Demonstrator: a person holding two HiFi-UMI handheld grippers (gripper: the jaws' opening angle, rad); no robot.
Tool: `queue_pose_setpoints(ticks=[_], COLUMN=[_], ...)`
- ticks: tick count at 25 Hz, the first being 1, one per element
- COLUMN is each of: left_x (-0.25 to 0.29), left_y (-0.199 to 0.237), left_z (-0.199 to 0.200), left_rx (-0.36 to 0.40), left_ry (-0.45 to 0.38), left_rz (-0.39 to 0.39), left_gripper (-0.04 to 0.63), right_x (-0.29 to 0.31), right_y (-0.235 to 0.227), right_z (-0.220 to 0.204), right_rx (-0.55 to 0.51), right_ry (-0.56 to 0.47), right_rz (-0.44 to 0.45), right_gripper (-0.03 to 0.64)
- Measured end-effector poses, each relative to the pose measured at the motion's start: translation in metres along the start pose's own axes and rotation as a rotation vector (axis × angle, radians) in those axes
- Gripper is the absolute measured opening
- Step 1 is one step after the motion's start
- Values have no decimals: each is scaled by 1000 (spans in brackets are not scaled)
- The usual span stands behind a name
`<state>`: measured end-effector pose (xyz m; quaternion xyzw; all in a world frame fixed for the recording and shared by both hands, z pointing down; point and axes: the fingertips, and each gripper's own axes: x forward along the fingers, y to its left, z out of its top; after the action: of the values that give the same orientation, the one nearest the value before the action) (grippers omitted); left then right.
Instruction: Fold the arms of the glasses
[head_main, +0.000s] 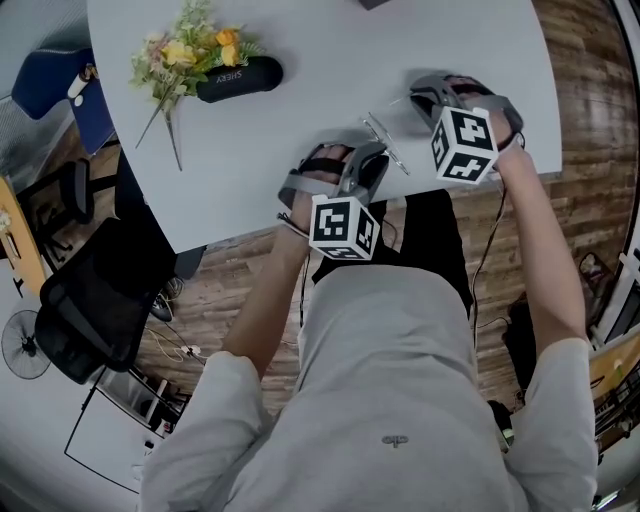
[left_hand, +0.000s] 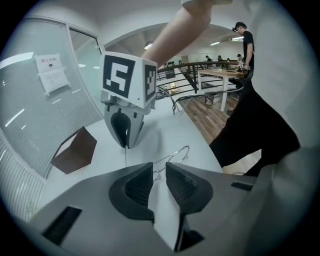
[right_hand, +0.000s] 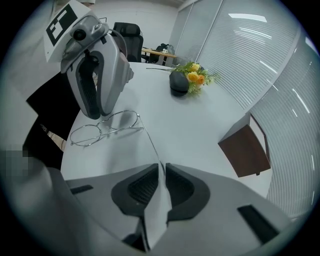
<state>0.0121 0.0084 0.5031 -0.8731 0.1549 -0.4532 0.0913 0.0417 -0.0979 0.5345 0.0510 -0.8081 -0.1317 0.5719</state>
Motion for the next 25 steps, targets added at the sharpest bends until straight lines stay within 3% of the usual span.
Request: queue_pose_setpoints(ticks=[5,25], left_x=[8,15], left_y=[-11,-2], left_z=[3,6], left_rx=[38,-74], left_ry=[16,18], left_rz=[-27,12], left_gripper=[83,74], right_x=[-2,-9], right_y=[0,20], right_z=[-3,-5], right_rx=[7,84], right_ry=[0,-22], right_rz=[-7,31], right_gripper=[46,25])
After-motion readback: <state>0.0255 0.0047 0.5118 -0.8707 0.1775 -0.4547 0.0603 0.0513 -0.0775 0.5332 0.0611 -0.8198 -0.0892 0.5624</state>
